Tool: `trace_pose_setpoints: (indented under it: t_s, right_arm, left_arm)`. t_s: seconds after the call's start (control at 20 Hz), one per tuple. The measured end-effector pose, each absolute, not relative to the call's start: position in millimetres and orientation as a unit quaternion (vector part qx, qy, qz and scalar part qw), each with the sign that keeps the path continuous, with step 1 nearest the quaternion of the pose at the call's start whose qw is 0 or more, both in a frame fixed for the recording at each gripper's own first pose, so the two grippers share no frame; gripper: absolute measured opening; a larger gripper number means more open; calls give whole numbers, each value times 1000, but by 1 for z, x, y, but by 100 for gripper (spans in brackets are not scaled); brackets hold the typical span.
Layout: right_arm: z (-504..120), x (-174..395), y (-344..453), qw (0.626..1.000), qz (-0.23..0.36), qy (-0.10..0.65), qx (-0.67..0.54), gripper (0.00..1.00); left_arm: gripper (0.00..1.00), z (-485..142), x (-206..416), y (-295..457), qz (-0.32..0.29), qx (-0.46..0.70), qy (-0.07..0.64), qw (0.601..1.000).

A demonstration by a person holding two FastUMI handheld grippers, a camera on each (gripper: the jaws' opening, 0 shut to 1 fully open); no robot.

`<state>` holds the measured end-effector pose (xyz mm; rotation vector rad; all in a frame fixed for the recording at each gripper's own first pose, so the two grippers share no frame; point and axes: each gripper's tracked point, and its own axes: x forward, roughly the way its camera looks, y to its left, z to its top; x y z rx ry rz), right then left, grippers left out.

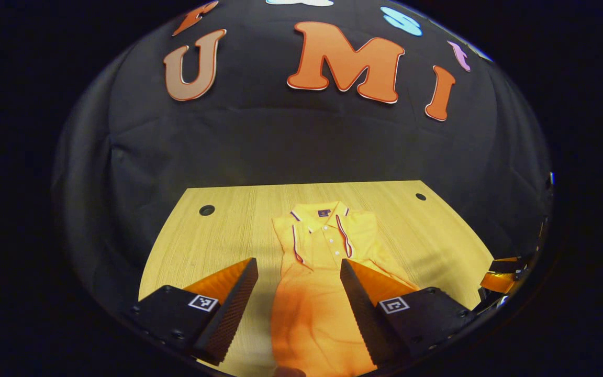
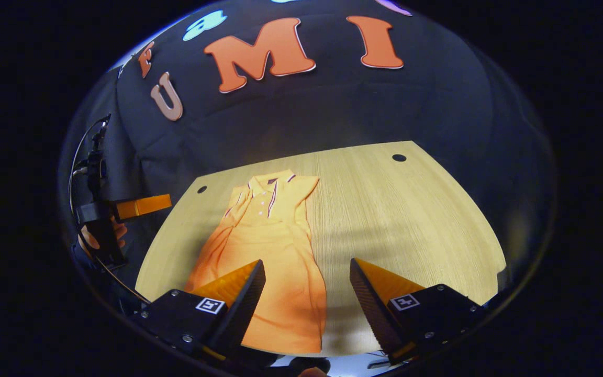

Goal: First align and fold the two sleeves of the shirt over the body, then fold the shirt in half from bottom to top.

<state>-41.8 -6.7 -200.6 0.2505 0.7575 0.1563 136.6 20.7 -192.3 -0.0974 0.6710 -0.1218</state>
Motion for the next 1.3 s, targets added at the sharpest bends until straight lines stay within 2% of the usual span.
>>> trace_pose_setpoints:
  t_s: [0.35, 0.6, 1.0, 1.3]
  right_arm:
    - [-251, -97, 5, 886, 129, 438, 83, 99]
    - [-288, -124, 15, 866, 138, 475, 71, 99]
    - [-326, -151, 23, 848, 141, 508, 49, 99]
    - [-345, -160, 21, 842, 126, 524, 34, 99]
  left_arm:
    - [96, -254, 21, 29, -22, -65, 417, 907]
    - [96, -303, -42, 22, -21, -62, 473, 879]
    - [96, -367, -83, 12, -35, -50, 534, 843]
    - [96, -398, -105, 15, -24, -29, 556, 830]
